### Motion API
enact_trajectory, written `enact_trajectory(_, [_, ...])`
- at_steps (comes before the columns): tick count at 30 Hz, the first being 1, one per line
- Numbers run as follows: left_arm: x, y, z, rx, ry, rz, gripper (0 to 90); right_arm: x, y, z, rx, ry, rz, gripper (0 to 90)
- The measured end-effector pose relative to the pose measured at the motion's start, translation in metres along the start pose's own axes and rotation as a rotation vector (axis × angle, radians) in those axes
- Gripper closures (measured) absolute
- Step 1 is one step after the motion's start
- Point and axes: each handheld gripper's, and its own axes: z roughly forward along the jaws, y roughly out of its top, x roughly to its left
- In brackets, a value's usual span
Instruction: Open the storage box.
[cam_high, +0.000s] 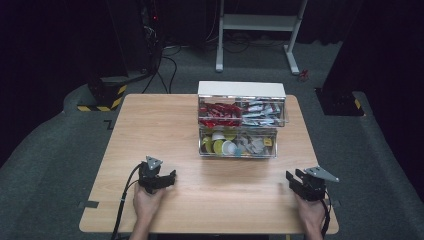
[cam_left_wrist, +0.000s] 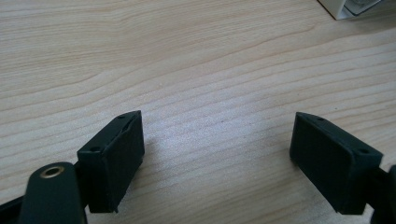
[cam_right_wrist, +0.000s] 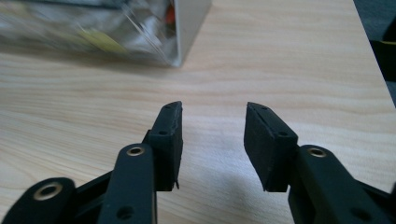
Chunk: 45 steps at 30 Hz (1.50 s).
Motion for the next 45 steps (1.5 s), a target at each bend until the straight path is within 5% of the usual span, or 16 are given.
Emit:
enact_trajectory(12, [0.000,0.000,0.000,0.001,-0.002,0.002,18.3,0.015,0.038,-0.022,-0.108,0.112,-0.073,67.5])
enact_trajectory(20, [0.000,0.000,0.000,-0.001,-0.001,-0.001,18.7,0.030,0.080,-0.035,-0.174,0.185,-0.157,72.8])
enact_trajectory(34, [0.000,0.000,0.000,0.000,-0.001,0.000,18.7,0.039,0.132,-0.036,-0.232,0.291,-0.174,74.4])
enact_trajectory(45, [0.000,0.000,0.000,-0.002,-0.002,-0.002,18.8,0.043,0.151,-0.029,-0.243,0.294,-0.160,76.2])
